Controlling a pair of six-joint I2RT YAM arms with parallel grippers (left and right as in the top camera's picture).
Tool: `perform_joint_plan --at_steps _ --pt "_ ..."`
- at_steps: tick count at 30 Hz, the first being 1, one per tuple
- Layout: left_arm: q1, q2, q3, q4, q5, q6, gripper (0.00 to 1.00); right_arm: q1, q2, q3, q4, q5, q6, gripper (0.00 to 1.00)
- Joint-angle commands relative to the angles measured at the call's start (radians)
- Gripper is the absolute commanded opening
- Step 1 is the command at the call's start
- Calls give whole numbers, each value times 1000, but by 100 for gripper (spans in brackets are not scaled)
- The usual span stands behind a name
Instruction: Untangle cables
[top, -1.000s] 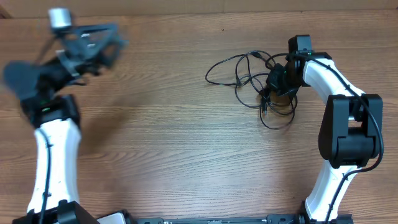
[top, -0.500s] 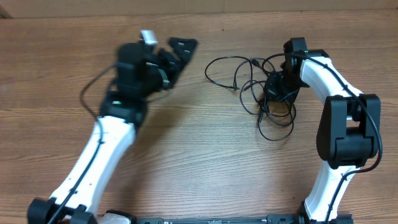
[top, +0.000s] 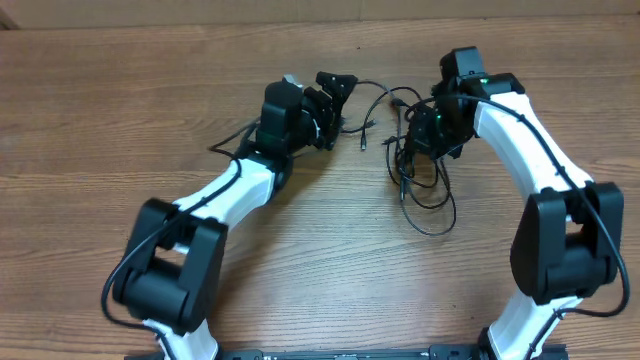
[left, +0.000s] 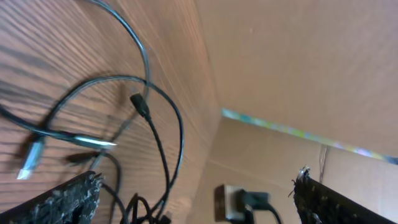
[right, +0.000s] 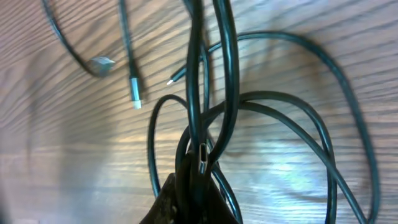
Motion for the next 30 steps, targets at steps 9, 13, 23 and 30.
perform_joint_plan --at_steps 9,13,23,30 --pt "3 103 10 29 38 85 98 61 -89 17 -33 106 -71 4" --pt "13 104 10 26 17 89 89 61 -137 17 -35 108 -85 4" --pt "6 107 10 26 -25 80 93 115 -312 17 -24 89 -107 4" --pt "4 107 10 34 111 51 99 121 -395 45 20 75 -106 4"
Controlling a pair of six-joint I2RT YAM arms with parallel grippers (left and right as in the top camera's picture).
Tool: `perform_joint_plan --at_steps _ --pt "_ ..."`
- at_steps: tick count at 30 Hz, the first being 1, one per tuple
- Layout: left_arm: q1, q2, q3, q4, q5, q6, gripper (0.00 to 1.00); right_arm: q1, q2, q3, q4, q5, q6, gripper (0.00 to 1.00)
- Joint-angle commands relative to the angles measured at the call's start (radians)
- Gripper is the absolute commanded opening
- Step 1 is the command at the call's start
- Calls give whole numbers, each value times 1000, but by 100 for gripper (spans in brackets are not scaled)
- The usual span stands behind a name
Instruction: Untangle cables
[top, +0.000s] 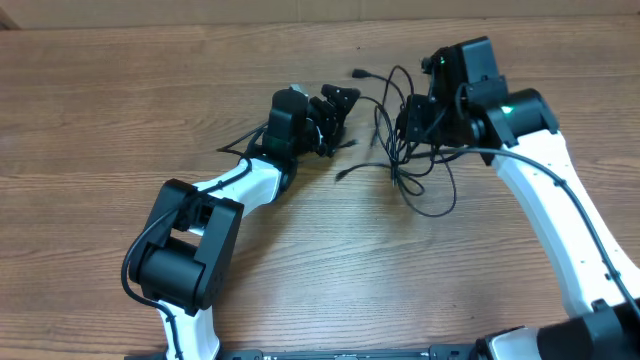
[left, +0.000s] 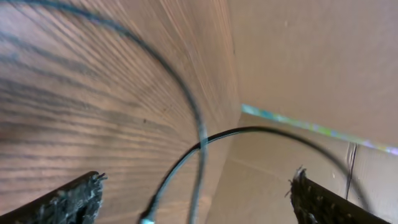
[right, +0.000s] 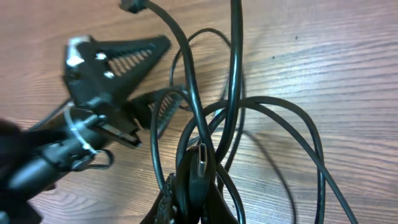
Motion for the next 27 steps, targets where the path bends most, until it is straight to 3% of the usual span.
perform_joint_plan --at_steps 1,8,15,21,27 --pt "-2 13 10 4 91 -37 100 -2 -54 51 10 -30 -9 4" --pt "-4 13 10 5 283 -360 100 -2 -69 93 16 26 -10 4" --pt "14 13 10 89 489 -533 100 -2 -68 93 29 56 -10 4" --pt "-20 13 10 63 484 -595 91 -1 -68 93 29 44 -5 4" --pt "-67 13 10 105 401 -595 91 -1 -68 93 26 -4 29 4"
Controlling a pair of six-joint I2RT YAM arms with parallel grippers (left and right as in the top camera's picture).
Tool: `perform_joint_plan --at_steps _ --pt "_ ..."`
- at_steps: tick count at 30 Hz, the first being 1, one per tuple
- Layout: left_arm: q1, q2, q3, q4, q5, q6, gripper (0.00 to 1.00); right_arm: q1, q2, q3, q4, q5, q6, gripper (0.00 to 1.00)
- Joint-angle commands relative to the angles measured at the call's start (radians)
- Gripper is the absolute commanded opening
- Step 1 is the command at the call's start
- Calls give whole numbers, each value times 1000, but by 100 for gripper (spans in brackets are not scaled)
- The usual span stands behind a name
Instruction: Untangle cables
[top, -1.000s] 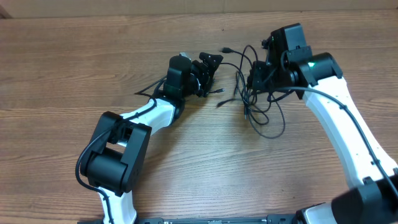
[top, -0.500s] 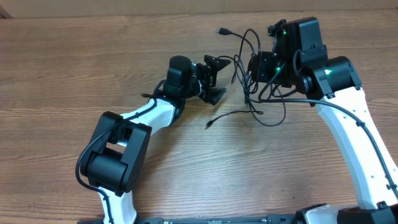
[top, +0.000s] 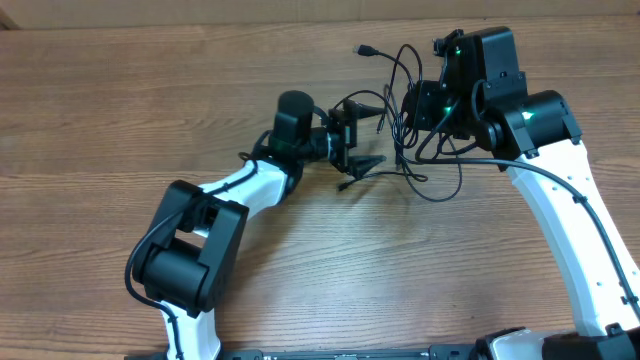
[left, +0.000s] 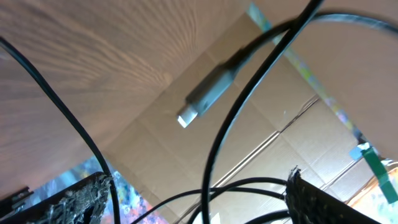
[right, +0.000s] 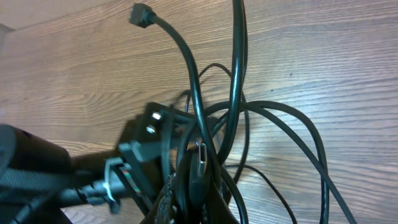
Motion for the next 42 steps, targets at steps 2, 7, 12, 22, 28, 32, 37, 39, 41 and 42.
perform_joint_plan --at_steps 2,7,12,22,28,32,37,39,41,42 --pt "-27 13 10 68 -59 -23 88 -1 -29 34 6 -68 18 4" --pt "-47 13 10 85 -119 -23 77 -1 -29 34 6 -103 50 4" --pt "-71 13 10 85 -181 -23 58 -1 -29 34 6 -143 63 4" --pt "-84 13 10 91 -222 -23 17 -2 -29 34 6 -177 112 4" --pt "-52 13 10 88 -222 42 4 -2 -29 34 -15 -133 112 4" --pt "5 13 10 73 -168 230 4 -2 -29 34 -74 105 151 4" --pt "116 12 10 53 -39 394 4 -21 -19 22 -140 620 225 4" --pt "172 10 10 54 10 431 4 -62 -9 5 -137 724 254 4" --pt "224 3 10 54 52 456 4 -103 3 -6 -124 719 254 4" --pt "251 -1 10 54 73 460 4 -126 11 -12 -117 711 254 4"
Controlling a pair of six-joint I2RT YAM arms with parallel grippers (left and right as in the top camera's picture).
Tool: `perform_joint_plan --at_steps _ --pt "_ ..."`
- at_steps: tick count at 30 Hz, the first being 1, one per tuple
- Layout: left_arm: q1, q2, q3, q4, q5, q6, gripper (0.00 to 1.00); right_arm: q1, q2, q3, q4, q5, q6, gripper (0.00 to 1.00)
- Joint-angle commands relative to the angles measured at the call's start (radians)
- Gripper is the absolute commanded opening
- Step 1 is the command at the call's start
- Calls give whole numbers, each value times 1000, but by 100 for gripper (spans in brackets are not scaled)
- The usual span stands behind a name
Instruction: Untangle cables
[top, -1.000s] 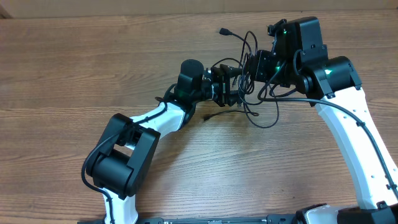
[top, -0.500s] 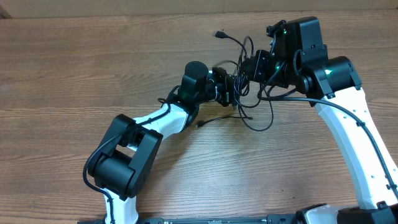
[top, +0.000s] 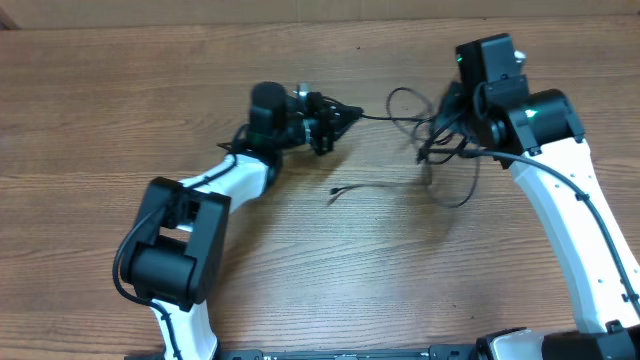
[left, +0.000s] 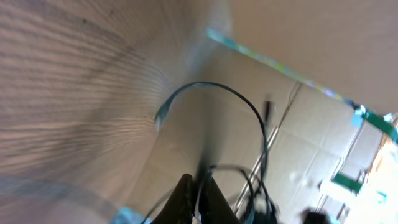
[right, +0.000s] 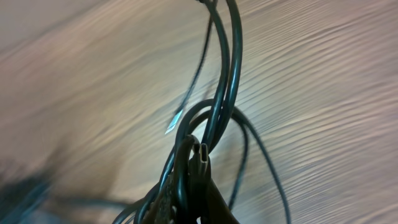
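Observation:
A bundle of black cables (top: 452, 165) hangs from my right gripper (top: 441, 122), which is shut on it above the back right of the table. In the right wrist view the strands (right: 222, 87) rise from the shut gripper (right: 194, 186) beside a plug (right: 203, 155). My left gripper (top: 328, 112) is shut on one thin strand (top: 375, 118) that runs right to the bundle. In the left wrist view the closed gripper (left: 199, 191) pinches this strand, and a loop (left: 239, 102) curves beyond it. A loose cable end (top: 368, 187) trails over the wood between the arms.
The wooden table (top: 120, 120) carries nothing else in view. Cardboard walls (left: 298, 43) stand behind the table's far edge, close to both grippers.
My left gripper was open among the hanging cables; now it is shut on one strand and sits further left. The right gripper with the bundle has moved right, and the strand spans between them.
First the right gripper was shut on the bundle lying on the table, the left open near loose cable ends. Then the bundle was raised toward the back. The open left gripper was then in among the strands. Now it holds one strand, away from the bundle.

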Motion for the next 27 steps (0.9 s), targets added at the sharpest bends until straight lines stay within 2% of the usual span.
perform_joint_plan --at_steps 1,8,10,12,16,19,20,21,23,24,26,27 --pt "113 -8 10 -7 79 110 4 -92 13 -17 13 231 34 4" --pt "269 -91 10 -7 101 174 4 -221 106 -32 33 206 24 4" --pt "313 -122 10 -7 100 190 4 -246 129 -32 30 130 18 5" --pt "357 -157 10 -7 98 214 4 -258 142 -32 31 42 18 17" --pt "425 -220 10 -8 91 243 4 -256 148 -32 31 -137 7 16" --pt "462 -260 10 -8 81 270 4 -237 148 -32 37 -379 -121 16" --pt "470 -271 10 -9 80 279 4 -230 148 -32 38 -445 -163 18" --pt "475 -279 10 -11 80 289 4 -222 148 -32 40 -494 -200 26" --pt "474 -286 10 -12 84 317 4 -207 148 -32 54 -498 -236 42" --pt "468 -287 10 -16 87 328 4 -203 150 -32 68 -480 -251 47" --pt "449 -287 10 -48 92 364 6 -200 163 -32 111 -423 -283 51" --pt "439 -287 10 -68 92 385 11 -200 172 -32 135 -409 -306 53"
